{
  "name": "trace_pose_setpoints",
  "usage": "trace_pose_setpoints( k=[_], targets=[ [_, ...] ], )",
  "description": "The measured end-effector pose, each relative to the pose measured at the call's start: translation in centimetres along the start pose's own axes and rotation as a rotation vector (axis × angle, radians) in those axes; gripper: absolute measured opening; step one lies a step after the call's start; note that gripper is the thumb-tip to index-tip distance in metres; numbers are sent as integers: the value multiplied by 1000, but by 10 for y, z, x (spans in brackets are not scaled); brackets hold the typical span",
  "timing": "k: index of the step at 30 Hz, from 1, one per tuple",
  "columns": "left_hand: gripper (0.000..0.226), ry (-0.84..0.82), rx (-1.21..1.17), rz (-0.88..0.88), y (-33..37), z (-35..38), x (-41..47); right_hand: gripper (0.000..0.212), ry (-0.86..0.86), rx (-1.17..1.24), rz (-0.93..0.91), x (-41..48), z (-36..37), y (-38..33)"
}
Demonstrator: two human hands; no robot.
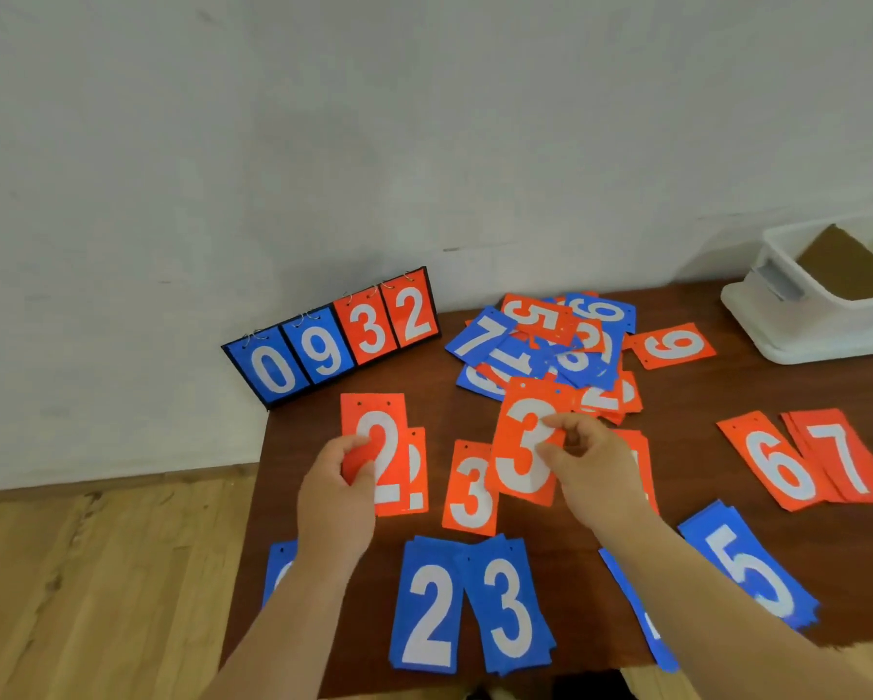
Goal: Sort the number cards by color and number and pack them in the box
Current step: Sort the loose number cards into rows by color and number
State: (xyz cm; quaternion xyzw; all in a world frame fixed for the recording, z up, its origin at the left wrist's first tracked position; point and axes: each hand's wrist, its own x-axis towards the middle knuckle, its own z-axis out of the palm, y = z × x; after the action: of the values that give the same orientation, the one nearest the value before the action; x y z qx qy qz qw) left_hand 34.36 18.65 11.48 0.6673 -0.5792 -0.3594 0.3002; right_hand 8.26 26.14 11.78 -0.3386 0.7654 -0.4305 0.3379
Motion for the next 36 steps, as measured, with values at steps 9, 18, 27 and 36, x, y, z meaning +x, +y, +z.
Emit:
trace_pose_setpoints(
  k=[9,18,27,36],
  targets=[
    [39,-258,475,85,-70,91,44,42,-276,-303,99,46,89,73],
    [47,-293,812,82,-86,112,28,49,-242,-849,-98,49,94,102],
    [52,-283,795,155,-26,104,35,62,-197,-696,-6,48,30,59],
    [60,-296,734,343,65,144,15,64,140,-561,20,51,-96,51]
  ],
)
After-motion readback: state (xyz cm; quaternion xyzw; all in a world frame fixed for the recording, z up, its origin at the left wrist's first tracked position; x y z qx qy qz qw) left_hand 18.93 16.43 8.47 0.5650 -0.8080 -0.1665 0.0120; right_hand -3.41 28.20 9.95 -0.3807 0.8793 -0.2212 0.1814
